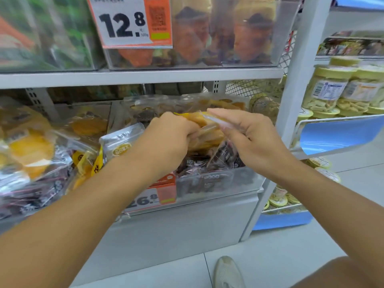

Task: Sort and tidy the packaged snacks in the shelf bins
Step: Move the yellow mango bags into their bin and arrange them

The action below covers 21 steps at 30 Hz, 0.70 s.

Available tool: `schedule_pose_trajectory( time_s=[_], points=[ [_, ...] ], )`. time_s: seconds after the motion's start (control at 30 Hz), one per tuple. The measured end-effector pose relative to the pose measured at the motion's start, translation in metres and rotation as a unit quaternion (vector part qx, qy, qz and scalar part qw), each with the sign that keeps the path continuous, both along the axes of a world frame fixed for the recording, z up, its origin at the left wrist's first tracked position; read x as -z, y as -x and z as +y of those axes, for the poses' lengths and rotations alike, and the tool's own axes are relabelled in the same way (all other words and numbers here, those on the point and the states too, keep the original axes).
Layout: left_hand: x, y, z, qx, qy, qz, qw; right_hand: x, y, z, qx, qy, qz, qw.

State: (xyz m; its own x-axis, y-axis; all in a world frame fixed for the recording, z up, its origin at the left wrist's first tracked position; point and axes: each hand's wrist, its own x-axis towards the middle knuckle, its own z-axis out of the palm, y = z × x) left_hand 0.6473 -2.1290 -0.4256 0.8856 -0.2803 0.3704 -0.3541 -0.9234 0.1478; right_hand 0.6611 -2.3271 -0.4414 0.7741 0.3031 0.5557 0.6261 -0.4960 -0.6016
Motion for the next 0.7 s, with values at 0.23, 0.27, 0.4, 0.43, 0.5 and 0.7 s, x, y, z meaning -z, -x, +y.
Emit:
schedule_pose_trajectory(
  time_s=[0.23, 0.27, 0.4, 0.43, 0.5, 0.7],
  points=[
    [0.006, 0.004, 0.017, 0.058, 0.071, -0.163, 0.982, -0.013, -0.007, 0.012, -0.013, 0.090, -0.002, 0.996],
    [0.005, 0.006, 0.019, 0.069, 0.070, -0.182, 0.978, -0.013, -0.009, 0.013, -0.014, 0.083, -0.004, 0.996],
    [0.003, 0.017, 0.030, 0.087, 0.092, -0.151, 0.980, -0.007, -0.018, 0.016, -0.065, 0.098, -0.026, 0.993],
    [0.003, 0.019, 0.033, 0.061, 0.084, -0.127, 0.986, -0.005, -0.020, 0.016, -0.060, 0.117, -0.039, 0.991],
    [0.002, 0.022, 0.038, -0.046, 0.025, -0.061, 0.997, 0.001, -0.023, 0.016, -0.043, 0.140, -0.067, 0.987],
    [0.010, 0.021, 0.050, -0.129, -0.088, -0.079, 0.985, 0.005, -0.023, 0.018, -0.022, 0.138, -0.179, 0.974]
  ],
)
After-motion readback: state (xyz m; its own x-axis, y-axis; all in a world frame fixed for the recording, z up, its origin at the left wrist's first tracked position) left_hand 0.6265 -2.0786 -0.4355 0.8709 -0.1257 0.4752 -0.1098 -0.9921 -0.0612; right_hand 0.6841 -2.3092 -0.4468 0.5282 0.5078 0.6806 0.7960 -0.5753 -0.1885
